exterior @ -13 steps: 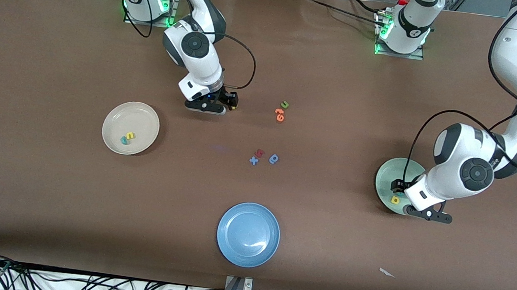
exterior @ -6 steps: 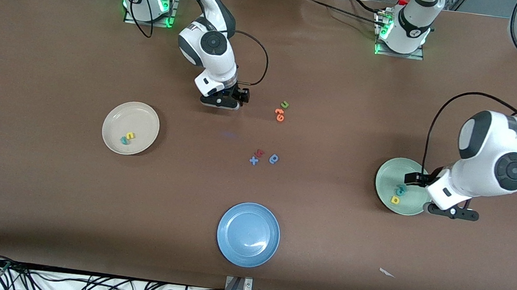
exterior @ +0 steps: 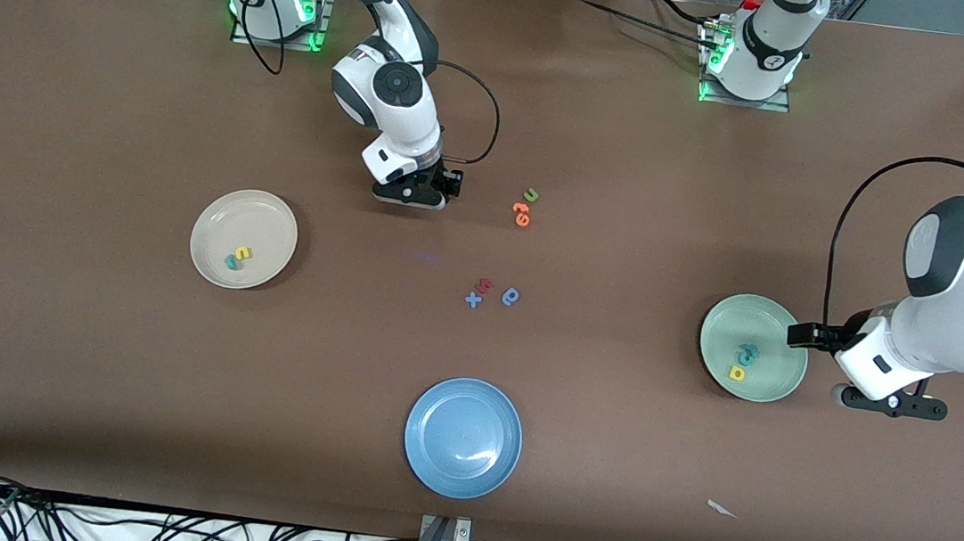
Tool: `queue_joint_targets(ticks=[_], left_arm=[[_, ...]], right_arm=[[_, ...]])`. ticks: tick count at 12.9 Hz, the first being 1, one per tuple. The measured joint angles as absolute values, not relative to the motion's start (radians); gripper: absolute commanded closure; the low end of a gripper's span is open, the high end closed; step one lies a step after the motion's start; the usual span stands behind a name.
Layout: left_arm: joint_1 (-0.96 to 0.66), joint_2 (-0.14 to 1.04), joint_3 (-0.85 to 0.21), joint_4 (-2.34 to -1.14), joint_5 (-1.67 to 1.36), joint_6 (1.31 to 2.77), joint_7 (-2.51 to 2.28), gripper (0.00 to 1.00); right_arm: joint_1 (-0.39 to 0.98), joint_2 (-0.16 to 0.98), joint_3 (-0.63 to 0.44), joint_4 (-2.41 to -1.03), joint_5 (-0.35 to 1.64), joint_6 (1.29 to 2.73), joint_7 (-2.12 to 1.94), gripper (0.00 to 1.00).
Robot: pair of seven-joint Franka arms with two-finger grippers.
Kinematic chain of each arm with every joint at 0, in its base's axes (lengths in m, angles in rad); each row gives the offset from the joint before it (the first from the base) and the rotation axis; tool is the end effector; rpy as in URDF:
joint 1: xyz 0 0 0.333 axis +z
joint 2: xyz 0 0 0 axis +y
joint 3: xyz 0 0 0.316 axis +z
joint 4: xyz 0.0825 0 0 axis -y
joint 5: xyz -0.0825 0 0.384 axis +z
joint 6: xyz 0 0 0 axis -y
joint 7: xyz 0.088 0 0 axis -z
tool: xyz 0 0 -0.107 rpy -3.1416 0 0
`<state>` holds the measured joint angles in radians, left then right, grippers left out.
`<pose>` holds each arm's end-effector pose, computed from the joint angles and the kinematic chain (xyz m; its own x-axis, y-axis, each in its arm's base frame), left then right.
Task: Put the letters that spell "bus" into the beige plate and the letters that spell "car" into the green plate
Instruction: 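Grasp another yellow letter with the right gripper while the left gripper withdraws, then place the yellow letter on the beige plate with the right gripper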
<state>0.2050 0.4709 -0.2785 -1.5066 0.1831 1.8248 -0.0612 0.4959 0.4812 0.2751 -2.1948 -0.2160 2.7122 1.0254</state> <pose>0.6729 -0.0077 0.3914 0.9904 -0.0459 -0.1307 -0.0532 -0.9972 -0.0525 0.3939 0.3978 0.1756 0.9955 -0.0942 0.0134 -0.0931 -0.9933 -0.0692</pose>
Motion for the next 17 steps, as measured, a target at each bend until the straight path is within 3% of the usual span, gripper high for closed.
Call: queue_joint_targets(ticks=[3,6,10,13,17], left_arm=[[0.07,0.385,-0.124,-1.525,0.072,1.805,-0.004,0.0],[0.042,0.266,-0.083,-1.593,0.056,1.8,0.036,0.0],[-0.059,0.138,0.035,-1.663,0.056,1.799,0.051,0.0],[-0.145,0.098,0.138,-1.698,0.055,1.799,0.066,0.0],[-0.157,0.088,0.142,-1.703,0.055,1.793,0.067,0.0]], right_arm=[[0.497,0.481,0.275,-2.192,-0.216,2.712,1.025,0.52],[0.498,0.482,0.275,-2.191,-0.221,2.712,1.025,0.6],[0.499,0.482,0.275,-2.19,-0.23,2.712,1.026,0.85],[0.499,0.482,0.275,-2.19,-0.239,2.712,1.026,0.91],[0.497,0.47,0.271,-2.179,-0.255,2.707,1.023,0.94]])
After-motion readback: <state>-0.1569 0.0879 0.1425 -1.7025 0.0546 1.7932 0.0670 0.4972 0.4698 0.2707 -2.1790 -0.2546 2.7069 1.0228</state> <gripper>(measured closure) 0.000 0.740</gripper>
